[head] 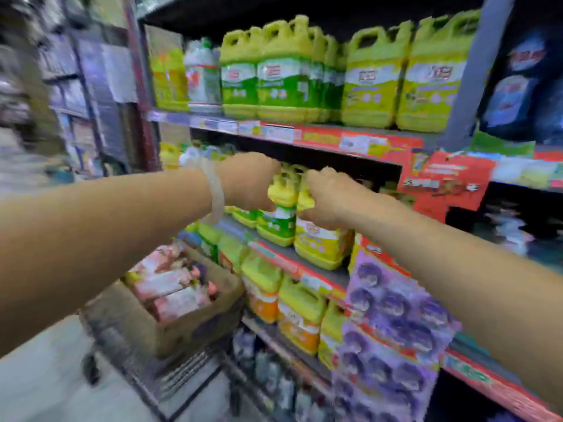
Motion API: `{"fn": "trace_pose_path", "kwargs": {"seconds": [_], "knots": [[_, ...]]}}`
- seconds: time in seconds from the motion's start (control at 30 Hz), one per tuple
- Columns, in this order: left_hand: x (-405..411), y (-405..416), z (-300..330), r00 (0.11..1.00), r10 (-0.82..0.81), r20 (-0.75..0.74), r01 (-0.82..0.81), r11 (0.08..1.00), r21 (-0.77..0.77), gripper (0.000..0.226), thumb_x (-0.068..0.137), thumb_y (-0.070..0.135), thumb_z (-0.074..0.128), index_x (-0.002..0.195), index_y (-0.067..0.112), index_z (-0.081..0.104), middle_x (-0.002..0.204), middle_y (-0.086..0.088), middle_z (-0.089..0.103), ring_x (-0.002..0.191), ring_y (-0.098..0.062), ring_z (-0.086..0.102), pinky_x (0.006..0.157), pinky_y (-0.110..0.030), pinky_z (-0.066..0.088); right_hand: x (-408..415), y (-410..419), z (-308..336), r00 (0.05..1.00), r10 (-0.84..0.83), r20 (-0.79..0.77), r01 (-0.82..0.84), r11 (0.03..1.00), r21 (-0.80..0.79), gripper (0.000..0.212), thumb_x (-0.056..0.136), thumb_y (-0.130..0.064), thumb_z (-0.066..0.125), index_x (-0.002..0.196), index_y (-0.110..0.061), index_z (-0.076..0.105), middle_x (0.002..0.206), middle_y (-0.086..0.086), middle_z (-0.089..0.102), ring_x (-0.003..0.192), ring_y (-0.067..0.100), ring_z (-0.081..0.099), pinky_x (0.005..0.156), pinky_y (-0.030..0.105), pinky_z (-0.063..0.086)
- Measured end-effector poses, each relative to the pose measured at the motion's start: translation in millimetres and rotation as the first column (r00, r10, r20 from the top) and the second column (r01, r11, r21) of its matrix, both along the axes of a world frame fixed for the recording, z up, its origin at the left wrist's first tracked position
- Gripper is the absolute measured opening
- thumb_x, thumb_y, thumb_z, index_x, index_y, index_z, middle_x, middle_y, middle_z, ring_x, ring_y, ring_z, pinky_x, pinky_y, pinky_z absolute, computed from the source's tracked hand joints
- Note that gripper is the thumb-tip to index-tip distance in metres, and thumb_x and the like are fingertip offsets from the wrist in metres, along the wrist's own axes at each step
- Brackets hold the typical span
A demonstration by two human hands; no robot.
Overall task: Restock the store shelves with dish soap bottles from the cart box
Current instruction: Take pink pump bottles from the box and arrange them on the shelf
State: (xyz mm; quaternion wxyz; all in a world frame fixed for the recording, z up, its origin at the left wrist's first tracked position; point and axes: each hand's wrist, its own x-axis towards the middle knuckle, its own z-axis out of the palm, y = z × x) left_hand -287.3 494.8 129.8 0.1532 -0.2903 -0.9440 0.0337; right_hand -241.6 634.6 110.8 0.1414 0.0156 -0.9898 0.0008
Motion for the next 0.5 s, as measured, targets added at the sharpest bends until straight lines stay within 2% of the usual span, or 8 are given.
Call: {"fn": "trace_pose_path", "kwargs": {"seconds": [0.13, 0.27, 0.33, 0.43, 0.5], "knots": [[-23.6, -107.5, -40.7, 0.985, 0.143, 0.095, -0.136, 0.988, -0.071, 0.055, 0.082, 0.036, 0.066, 0.125, 0.008, 0.05, 0.124, -0.015, 0.058, 0.114, -0.032, 0.055, 0.09, -0.037, 0.045, -41.5, -98.2, -49.7, 0.983, 0.136, 0.123, -0.133, 0.991, -0.033, 0.049, 0.086, -0.032, 0.062, 0.124, -0.007, 0.044, 0.128, 0.018, 0.045, 0.12, 0.038, 0.046, 0.091, 0.041, 0.044], [-45.1, -181.6, -72.7, 0.957, 0.239, 0.168, -0.225, 0.97, -0.097, 0.049, 0.085, 0.036, 0.064, 0.123, 0.009, 0.049, 0.124, -0.012, 0.057, 0.114, -0.03, 0.054, 0.086, -0.034, 0.044, -75.6, -167.3, -77.5, 0.95, 0.208, 0.235, -0.207, 0.978, -0.03, 0.045, 0.091, -0.035, 0.056, 0.123, -0.006, 0.045, 0.13, 0.018, 0.042, 0.121, 0.037, 0.044, 0.092, 0.041, 0.042], [-61.3, -210.9, -88.5, 0.941, 0.266, 0.211, -0.252, 0.963, -0.091, 0.049, 0.085, 0.036, 0.064, 0.122, 0.008, 0.048, 0.121, -0.011, 0.057, 0.111, -0.03, 0.054, 0.082, -0.033, 0.043, -95.5, -192.3, -86.9, 0.935, 0.23, 0.27, -0.229, 0.973, -0.036, 0.04, 0.09, -0.031, 0.058, 0.119, -0.005, 0.049, 0.127, 0.017, 0.045, 0.116, 0.035, 0.047, 0.084, 0.04, 0.044], [-93.2, -249.2, -115.8, 0.925, 0.281, 0.255, -0.261, 0.959, -0.11, 0.063, 0.08, 0.04, 0.065, 0.134, 0.016, 0.045, 0.121, -0.008, 0.058, 0.108, -0.028, 0.055, 0.084, -0.033, 0.047, -134.6, -222.0, -104.2, 0.924, 0.257, 0.283, -0.263, 0.965, -0.017, 0.035, 0.087, -0.028, 0.062, 0.113, -0.007, 0.052, 0.119, 0.016, 0.051, 0.105, 0.033, 0.054, 0.07, 0.036, 0.044], [-117.9, -270.0, -133.6, 0.926, 0.275, 0.257, -0.253, 0.96, -0.116, 0.073, 0.078, 0.04, 0.065, 0.143, 0.025, 0.036, 0.124, -0.007, 0.059, 0.11, -0.027, 0.056, 0.09, -0.033, 0.047, -166.8, -238.1, -116.6, 0.913, 0.273, 0.305, -0.282, 0.959, -0.013, 0.039, 0.086, -0.03, 0.062, 0.115, -0.007, 0.05, 0.119, 0.016, 0.051, 0.103, 0.034, 0.054, 0.074, 0.038, 0.046]]}}
